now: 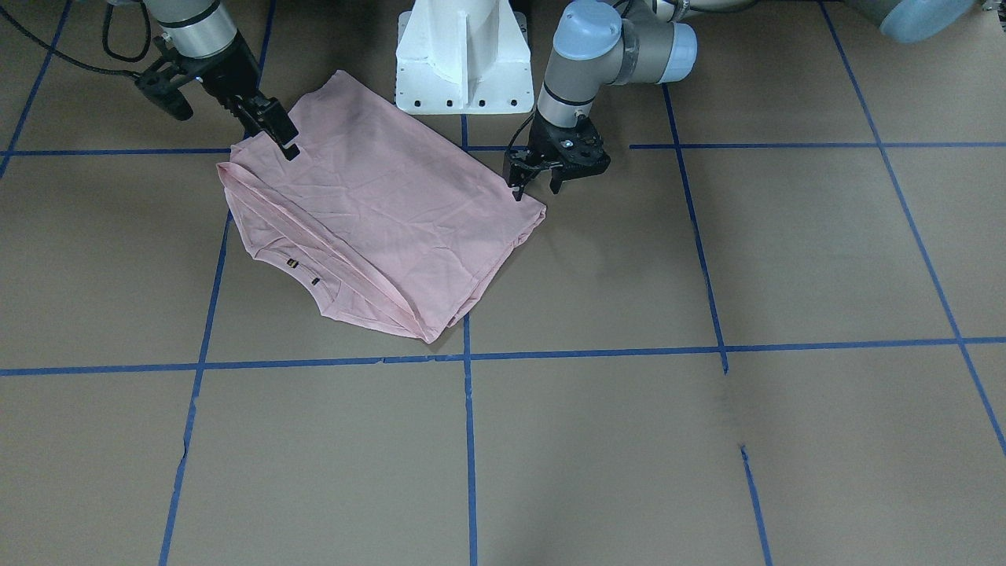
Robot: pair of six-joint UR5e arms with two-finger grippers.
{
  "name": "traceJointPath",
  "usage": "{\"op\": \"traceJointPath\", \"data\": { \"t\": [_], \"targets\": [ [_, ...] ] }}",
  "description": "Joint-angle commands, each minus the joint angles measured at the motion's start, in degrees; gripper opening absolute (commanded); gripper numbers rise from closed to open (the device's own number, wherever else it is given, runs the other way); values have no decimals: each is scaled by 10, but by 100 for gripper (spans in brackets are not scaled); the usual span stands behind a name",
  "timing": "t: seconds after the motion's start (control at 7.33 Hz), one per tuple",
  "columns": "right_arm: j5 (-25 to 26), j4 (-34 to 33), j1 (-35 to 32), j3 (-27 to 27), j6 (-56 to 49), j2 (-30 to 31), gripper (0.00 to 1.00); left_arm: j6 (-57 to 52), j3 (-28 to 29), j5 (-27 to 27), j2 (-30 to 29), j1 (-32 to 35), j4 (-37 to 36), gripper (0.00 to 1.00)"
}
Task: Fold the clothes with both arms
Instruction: 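Hold both grippers at the folded shirt's edges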
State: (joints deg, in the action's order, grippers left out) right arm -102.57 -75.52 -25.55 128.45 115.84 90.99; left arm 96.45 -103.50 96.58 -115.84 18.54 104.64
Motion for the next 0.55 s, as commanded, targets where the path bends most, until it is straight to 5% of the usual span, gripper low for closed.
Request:
{"op": "traceJointPath", "data": {
  "t": [0.0, 0.41],
  "targets": [
    [4, 0, 4, -7, 0, 0, 100, -4, 6, -14, -4, 0, 0, 71],
    [4, -1, 4, -8, 0, -3, 100, -4, 10, -16, -4, 0, 0, 61]
  ]
}}
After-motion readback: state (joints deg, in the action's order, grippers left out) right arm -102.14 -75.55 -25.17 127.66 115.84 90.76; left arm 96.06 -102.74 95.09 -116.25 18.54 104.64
